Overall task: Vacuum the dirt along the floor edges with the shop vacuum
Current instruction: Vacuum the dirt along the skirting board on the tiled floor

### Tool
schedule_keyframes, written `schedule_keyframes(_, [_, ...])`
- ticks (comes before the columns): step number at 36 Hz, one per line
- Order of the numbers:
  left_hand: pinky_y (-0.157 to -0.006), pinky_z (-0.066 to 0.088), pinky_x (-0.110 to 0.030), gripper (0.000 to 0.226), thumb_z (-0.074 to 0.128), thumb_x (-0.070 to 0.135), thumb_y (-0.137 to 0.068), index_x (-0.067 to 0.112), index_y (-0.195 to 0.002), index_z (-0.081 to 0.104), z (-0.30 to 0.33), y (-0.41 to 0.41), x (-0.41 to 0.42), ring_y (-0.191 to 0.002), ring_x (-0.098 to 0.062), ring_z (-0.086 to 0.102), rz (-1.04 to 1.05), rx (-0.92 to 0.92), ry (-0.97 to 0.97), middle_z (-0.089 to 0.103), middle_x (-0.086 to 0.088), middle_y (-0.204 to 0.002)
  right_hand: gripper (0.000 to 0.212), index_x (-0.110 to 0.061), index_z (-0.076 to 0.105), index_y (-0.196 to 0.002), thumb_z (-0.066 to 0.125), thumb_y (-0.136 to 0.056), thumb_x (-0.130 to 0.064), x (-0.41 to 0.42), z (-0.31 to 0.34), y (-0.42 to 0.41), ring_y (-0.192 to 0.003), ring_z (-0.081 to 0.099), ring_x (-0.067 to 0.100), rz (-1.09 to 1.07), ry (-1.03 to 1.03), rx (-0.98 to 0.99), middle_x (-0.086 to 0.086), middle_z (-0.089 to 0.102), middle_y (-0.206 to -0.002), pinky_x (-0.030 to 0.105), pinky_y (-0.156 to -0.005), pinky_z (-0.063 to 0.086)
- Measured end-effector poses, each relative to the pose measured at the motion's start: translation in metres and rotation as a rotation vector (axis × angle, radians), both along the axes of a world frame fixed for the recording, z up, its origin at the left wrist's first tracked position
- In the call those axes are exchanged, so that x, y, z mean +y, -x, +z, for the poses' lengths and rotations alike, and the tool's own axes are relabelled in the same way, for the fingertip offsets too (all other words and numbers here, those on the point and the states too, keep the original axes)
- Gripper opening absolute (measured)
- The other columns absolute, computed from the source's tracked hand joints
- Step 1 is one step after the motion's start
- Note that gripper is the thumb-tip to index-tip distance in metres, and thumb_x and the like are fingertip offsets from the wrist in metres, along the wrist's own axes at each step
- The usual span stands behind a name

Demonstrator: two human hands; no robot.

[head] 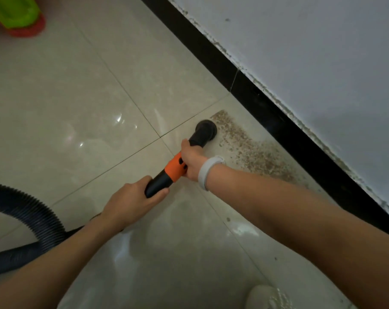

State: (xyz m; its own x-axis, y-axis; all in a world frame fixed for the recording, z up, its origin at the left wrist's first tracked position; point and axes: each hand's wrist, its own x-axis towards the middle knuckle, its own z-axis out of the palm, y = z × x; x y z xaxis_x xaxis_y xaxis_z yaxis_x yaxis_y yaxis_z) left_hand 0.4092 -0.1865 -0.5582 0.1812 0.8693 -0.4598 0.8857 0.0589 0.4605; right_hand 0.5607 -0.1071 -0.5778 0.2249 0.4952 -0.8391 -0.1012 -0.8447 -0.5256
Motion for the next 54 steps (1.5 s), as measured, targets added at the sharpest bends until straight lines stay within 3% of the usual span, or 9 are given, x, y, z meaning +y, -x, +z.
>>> schedule_keyframes(15, [-0.051,0.034,-0.028,0.04,0.052,0.063,-0.084,0.023,-0.082,0.05,-0.003,-0.038,0.049,-0.058,-0.015,0.055,0.005,-0.02,-0.059,0.056,0.001,-0.065,0.054,0.001,0.05,-0.127,0.039,-0.099,-0.044,0.046,0.009,-0.031,-0.11,0.057,0.035,-0.048,-0.089,-0.069,0.018,0.058,-0.123,0.047,-0.1,0.046])
schedule_keyframes(20, [-0.049,0.032,-0.028,0.036,0.054,0.058,-0.085,0.025,-0.076,0.046,0.001,-0.028,0.034,-0.052,-0.014,0.051,-0.017,-0.007,-0.04,0.054,0.001,-0.06,0.053,0.001,0.052,-0.12,0.039,-0.099,-0.045,0.032,-0.005,-0.026,-0.104,0.06,0.034,-0.023,-0.048,-0.081,0.017,0.06,-0.11,0.048,-0.096,0.049])
schedule_keyframes(27, [-0.06,0.052,-0.046,0.06,0.055,0.081,-0.069,0.022,-0.081,0.057,0.0,-0.003,0.043,-0.054,-0.027,0.059,0.068,-0.105,0.037,0.06,-0.007,-0.061,0.048,-0.001,0.055,-0.116,0.042,-0.098,-0.044,0.033,-0.002,-0.008,-0.098,0.061,0.031,-0.036,-0.058,-0.033,0.015,0.061,-0.103,0.045,-0.093,0.051])
schedule_keyframes(32, [-0.048,0.046,-0.031,0.029,0.061,0.046,-0.087,0.019,-0.078,0.055,-0.001,-0.03,0.07,-0.042,-0.016,0.051,0.104,-0.208,0.048,0.056,-0.005,-0.055,0.056,-0.003,0.05,-0.125,0.046,-0.094,-0.05,0.056,-0.003,-0.025,-0.103,0.061,0.032,-0.184,-0.122,0.041,0.017,0.062,-0.114,0.047,-0.095,0.05])
schedule_keyframes(40, [-0.041,0.04,-0.026,0.032,0.056,0.04,-0.093,0.011,-0.081,0.053,0.009,-0.059,0.099,-0.039,-0.021,0.046,0.262,-0.452,0.243,0.053,-0.01,-0.052,0.046,-0.009,0.044,-0.126,0.054,-0.095,-0.041,0.073,-0.004,-0.047,-0.108,0.062,0.035,-0.384,-0.201,0.336,0.019,0.058,-0.123,0.052,-0.094,0.051])
schedule_keyframes(44, [-0.045,0.041,-0.029,0.033,0.056,0.043,-0.092,0.012,-0.081,0.053,0.008,-0.062,0.093,-0.041,-0.023,0.047,0.257,-0.458,0.269,0.053,-0.009,-0.052,0.047,-0.008,0.039,-0.133,0.045,-0.099,-0.041,0.07,-0.004,-0.051,-0.087,0.066,0.03,-0.382,-0.237,0.318,0.013,0.06,-0.097,0.046,-0.084,0.054])
schedule_keyframes(48, [-0.047,0.043,-0.029,0.035,0.056,0.043,-0.092,0.009,-0.083,0.053,0.01,-0.06,0.078,-0.045,-0.024,0.049,0.2,-0.414,0.265,0.055,-0.01,-0.055,0.058,-0.006,0.037,-0.136,0.046,-0.096,-0.047,0.057,-0.015,-0.045,-0.099,0.064,0.034,-0.362,-0.204,0.281,0.016,0.061,-0.109,0.052,-0.092,0.052])
schedule_keyframes(51, [-0.049,0.043,-0.03,0.036,0.056,0.042,-0.092,0.009,-0.081,0.052,0.012,-0.054,0.066,-0.046,-0.024,0.049,0.162,-0.389,0.271,0.055,-0.01,-0.056,0.048,-0.006,0.04,-0.129,0.044,-0.099,-0.043,0.043,-0.021,-0.045,-0.075,0.065,0.026,-0.372,-0.185,0.322,0.013,0.061,-0.087,0.052,-0.09,0.053])
schedule_keyframes(54, [-0.051,0.043,-0.031,0.034,0.056,0.041,-0.092,0.009,-0.08,0.052,0.014,-0.05,0.056,-0.046,-0.023,0.048,0.159,-0.378,0.262,0.054,-0.011,-0.055,0.049,-0.005,0.041,-0.128,0.044,-0.099,-0.044,0.032,-0.02,-0.043,-0.077,0.065,0.027,-0.368,-0.172,0.345,0.011,0.059,-0.084,0.052,-0.09,0.054])
